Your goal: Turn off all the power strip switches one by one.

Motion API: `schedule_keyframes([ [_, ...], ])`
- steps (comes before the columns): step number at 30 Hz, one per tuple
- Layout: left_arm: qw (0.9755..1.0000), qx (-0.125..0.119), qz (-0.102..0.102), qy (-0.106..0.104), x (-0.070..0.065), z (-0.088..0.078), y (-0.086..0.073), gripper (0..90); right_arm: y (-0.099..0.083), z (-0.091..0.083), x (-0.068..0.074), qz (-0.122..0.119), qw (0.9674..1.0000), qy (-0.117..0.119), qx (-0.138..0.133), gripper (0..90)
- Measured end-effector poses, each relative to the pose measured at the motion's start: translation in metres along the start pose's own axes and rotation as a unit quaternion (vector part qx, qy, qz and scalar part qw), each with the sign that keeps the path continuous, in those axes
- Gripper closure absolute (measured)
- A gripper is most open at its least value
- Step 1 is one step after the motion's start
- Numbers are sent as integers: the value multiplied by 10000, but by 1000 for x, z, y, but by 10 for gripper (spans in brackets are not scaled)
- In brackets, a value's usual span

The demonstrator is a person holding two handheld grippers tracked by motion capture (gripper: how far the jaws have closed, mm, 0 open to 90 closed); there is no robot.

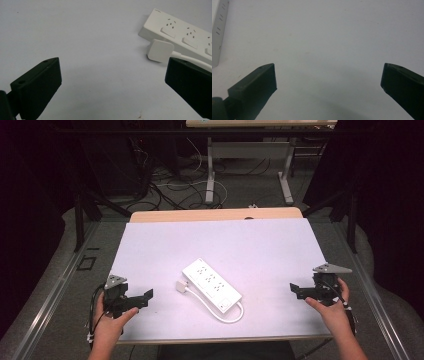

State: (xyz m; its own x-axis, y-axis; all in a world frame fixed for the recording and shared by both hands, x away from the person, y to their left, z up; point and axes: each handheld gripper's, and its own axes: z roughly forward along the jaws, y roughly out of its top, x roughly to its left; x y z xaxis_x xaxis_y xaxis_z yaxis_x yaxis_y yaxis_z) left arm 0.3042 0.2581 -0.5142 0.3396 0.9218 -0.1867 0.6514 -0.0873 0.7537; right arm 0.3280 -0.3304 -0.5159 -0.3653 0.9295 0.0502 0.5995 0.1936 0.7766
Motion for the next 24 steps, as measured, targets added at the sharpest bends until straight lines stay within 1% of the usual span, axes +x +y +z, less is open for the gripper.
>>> schedule_keyframes([
  [1,10000,41,24,-20,0,-1,1,5,1,-1,1,2,10000,52,85,0],
  [2,10000,27,18,-38,-1,-2,2,5,2,-2,1,-27,9999,67,156,0],
  [3,10000,9,75,-10,-2,-3,3,6,3,-3,2,-90,9997,106,185,0],
  [4,10000,9,75,-10,-2,-3,3,7,4,-3,5,-115,9996,121,224,0],
  [5,9999,56,144,-29,-5,-5,7,8,6,-3,6,-185,9995,107,251,0],
  [7,9998,1,182,-8,-8,-4,11,14,9,-2,9,-280,9990,134,324,0],
  [8,9997,37,225,-14,-10,-5,13,16,11,-1,10,-308,9988,132,361,0],
  [9,9997,33,251,-4,-12,-5,15,19,13,-1,10,-314,9988,125,358,0],
  [10,9994,105,322,-11,-14,-5,17,25,15,-1,11,-278,9988,146,378,0],
  [12,9994,90,329,-11,-18,-4,20,42,19,-1,13,-266,9983,237,452,0],
  [14,9993,142,354,-45,-20,-4,24,63,23,-2,16,-393,9973,332,523,0],
  [15,9993,93,352,-14,-21,-4,25,79,26,-3,17,-373,9973,344,534,0],
  [16,9994,73,349,-3,-23,-5,27,90,29,-4,18,-423,9972,339,518,0],
  [18,9993,96,356,-6,-24,-5,29,115,34,-6,19,-454,9970,366,510,0],
  [21,9994,61,341,-87,-29,-6,39,115,42,-9,21,-419,9974,398,438,0],
  [23,9991,64,403,-68,-33,-6,43,115,45,-9,22,-390,9975,424,403,0],
  [24,9991,64,403,-68,-33,-6,43,115,47,-9,23,-397,9975,432,401,0],
])
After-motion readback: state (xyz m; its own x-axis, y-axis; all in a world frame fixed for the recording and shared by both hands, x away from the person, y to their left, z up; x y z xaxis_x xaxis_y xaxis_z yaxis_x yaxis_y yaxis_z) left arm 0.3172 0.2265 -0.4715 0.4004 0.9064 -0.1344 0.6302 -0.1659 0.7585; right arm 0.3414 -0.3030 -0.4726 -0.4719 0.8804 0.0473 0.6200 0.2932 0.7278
